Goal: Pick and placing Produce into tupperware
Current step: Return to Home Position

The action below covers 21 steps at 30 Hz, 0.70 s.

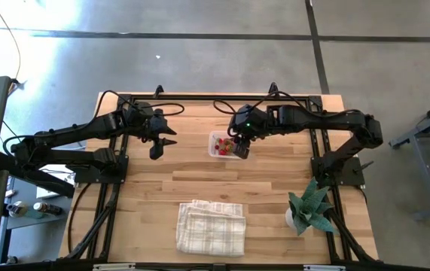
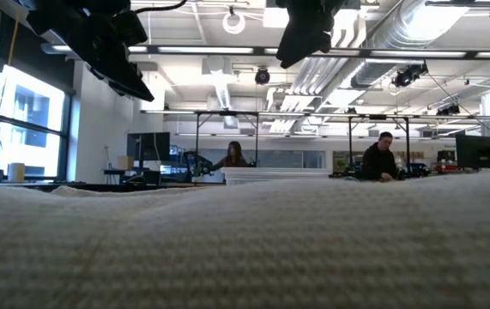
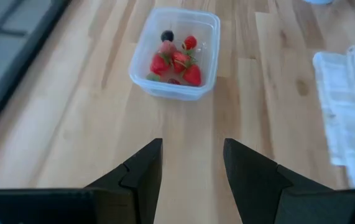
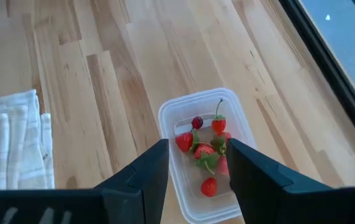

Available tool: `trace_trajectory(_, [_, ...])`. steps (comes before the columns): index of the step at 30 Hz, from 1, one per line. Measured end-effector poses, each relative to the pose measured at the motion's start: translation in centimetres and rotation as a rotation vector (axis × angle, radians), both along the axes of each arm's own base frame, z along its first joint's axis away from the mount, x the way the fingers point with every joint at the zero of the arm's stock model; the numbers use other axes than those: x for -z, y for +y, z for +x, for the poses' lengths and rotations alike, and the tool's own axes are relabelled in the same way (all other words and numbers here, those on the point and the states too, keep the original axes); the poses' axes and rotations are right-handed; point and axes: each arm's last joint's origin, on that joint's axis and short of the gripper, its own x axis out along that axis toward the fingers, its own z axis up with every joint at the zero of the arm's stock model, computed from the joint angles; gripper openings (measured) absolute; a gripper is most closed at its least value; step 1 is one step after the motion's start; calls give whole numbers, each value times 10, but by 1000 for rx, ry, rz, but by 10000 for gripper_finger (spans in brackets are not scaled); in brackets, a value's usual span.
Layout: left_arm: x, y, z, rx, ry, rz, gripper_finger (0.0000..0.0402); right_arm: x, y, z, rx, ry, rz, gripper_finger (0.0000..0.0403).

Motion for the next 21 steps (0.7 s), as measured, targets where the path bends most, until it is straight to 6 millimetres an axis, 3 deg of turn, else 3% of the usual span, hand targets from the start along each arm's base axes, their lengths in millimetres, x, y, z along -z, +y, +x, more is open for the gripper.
trace_trajectory(5, [-6,5,3,-46,-23,140,159,0,1,0,16,-7,55,154])
trace_trajectory(14, [-6,6,3,-65,-17,156,159,-1,3,0,-63,-21,83,154])
trace_trajectory(18, [-6,6,3,-65,-16,156,159,-17,5,-6,-138,-111,81,143])
trace_trajectory(21, [-6,6,3,-64,-17,156,159,-39,5,-24,-159,-187,56,121])
